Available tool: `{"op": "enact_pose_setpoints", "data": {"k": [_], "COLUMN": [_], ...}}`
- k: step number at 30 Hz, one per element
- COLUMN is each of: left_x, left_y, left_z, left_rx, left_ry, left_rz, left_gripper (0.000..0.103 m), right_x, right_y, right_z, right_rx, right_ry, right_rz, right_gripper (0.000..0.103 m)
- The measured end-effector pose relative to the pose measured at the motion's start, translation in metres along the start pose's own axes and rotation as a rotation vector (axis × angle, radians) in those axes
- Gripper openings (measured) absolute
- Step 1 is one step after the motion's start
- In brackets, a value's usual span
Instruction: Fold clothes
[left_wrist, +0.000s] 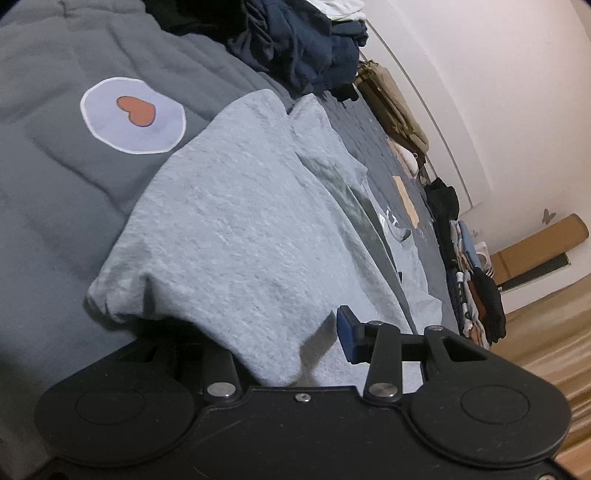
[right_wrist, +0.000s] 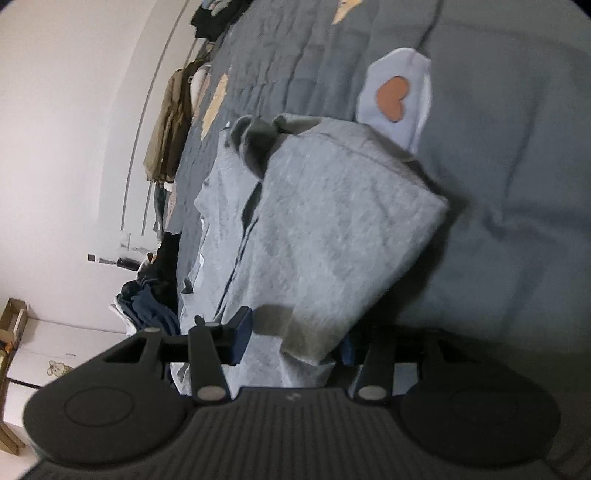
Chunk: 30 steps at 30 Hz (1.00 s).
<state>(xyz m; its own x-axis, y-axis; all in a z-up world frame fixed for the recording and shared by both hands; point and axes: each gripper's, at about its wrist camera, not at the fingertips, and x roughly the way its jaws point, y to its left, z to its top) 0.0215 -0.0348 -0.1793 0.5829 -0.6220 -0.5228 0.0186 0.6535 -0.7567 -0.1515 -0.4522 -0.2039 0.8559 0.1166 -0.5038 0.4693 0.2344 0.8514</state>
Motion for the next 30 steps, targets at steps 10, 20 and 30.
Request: {"op": "enact_pose_setpoints", "data": {"k": [10,20,30], "left_x": [-0.015,-0.068,-0.129], "left_y": [-0.009,-0.004,0.013], "left_z": [-0.002,-0.001,-0.031], "left_rx": [0.095,0.118,0.200], "left_ry": [-0.041,0.000,0.136], "left_rz": [0.030,0.046,0.141], "left_gripper": [0.005,0.004,0.007], "right_x": [-0.006,-0.053,-0.102], "right_y": [0.007,0.018,0.001], "right_z": [-0.008,-0.036,-0.096], "right_rx": [-0.030,-0.074,-0.164], "right_ry": [-0.016,0.018,0.083], "right_rz": [-0.003,-0.025,-0.128], "right_gripper": [0.006,0.005,0.009]}}
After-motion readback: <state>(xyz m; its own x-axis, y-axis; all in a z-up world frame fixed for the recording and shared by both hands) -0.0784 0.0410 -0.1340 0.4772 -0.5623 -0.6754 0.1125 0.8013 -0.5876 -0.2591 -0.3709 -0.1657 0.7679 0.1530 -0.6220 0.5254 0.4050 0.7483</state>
